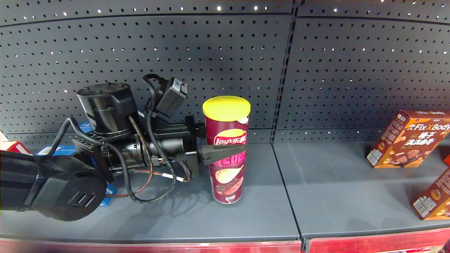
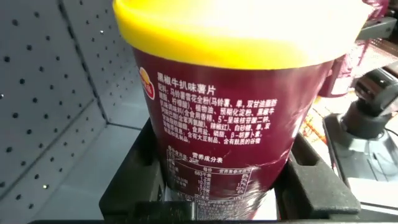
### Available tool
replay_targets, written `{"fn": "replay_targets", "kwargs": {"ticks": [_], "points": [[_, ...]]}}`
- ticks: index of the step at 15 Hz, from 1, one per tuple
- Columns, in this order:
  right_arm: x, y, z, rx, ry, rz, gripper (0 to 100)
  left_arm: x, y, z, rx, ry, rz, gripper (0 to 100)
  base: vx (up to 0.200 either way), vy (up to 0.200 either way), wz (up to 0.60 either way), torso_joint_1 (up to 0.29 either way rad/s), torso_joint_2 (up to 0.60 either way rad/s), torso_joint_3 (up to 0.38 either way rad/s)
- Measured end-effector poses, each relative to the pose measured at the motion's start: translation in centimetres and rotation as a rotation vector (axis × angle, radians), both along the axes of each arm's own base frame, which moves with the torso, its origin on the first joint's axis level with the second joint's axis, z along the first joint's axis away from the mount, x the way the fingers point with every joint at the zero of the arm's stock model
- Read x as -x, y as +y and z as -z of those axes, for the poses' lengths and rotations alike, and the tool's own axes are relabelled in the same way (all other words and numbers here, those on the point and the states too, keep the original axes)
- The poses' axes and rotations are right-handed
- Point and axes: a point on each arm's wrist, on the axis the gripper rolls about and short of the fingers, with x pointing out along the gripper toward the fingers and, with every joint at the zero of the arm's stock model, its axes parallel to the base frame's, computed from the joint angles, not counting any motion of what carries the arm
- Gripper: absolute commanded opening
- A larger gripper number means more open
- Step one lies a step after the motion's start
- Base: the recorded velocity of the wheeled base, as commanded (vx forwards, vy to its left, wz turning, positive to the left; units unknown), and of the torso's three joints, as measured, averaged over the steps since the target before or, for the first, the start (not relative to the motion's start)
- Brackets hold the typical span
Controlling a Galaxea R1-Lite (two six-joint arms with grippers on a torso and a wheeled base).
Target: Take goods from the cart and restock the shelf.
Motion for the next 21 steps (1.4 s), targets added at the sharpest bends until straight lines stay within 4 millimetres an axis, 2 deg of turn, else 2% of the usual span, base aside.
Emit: {"fn": "replay_targets", "kwargs": {"ticks": [3, 8, 18, 19, 21], "points": [[0.1, 0.0, -0.1, -0.002, -0.007, 0.0, 0, 0.7, 0.3, 0.4, -0.005, 0.004, 0.0, 0, 0.0, 0.0, 0.0, 0.0, 0.0, 0.0], [0.2, -0.1, -0.1, -0.004, -0.014, 0.003, 0, 1.6, 0.8, 2.1, -0.012, 0.025, -0.001, 0, 0.0, 0.0, 0.0, 0.0, 0.0, 0.0], [0.4, -0.1, 0.1, -0.002, -0.007, 0.005, 0, 0.8, -0.3, 4.0, -0.011, 0.048, 0.02, 0, 0.0, 0.0, 0.0, 0.0, 0.0, 0.0], [0.5, -0.1, 0.1, -0.002, -0.01, 0.004, 0, 0.8, -0.4, 4.1, -0.011, 0.049, 0.022, 100, 0.0, 0.0, 0.0, 0.0, 0.0, 0.0], [0.5, -0.1, 0.1, -0.002, -0.01, 0.002, 0, 0.7, -0.5, 4.2, -0.014, 0.054, 0.023, 100, 0.0, 0.0, 0.0, 0.0, 0.0, 0.0]]}}
